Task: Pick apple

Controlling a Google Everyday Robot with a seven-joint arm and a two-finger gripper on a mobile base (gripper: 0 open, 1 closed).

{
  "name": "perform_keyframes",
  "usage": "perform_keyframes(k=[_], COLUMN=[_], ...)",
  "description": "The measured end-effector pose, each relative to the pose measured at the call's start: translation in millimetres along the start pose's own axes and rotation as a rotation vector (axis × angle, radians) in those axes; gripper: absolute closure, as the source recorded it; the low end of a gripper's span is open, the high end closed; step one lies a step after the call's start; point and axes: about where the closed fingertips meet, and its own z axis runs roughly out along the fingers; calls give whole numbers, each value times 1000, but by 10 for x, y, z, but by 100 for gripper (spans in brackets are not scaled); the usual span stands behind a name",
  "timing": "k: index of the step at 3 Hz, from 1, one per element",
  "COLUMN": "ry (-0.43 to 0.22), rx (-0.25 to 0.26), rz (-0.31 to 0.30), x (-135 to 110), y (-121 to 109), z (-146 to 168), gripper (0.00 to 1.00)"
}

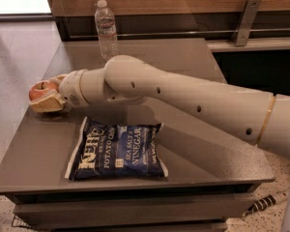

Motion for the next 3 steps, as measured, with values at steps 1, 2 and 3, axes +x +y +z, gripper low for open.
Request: perform_keyframes(k=[1, 2, 3], ry=[-27, -43, -57], rx=[-45, -58, -41], rz=[-33, -75, -111], x=[-342, -742, -1020], y=[-37, -112, -154], z=[-200, -474, -687], gripper=[100, 100, 100])
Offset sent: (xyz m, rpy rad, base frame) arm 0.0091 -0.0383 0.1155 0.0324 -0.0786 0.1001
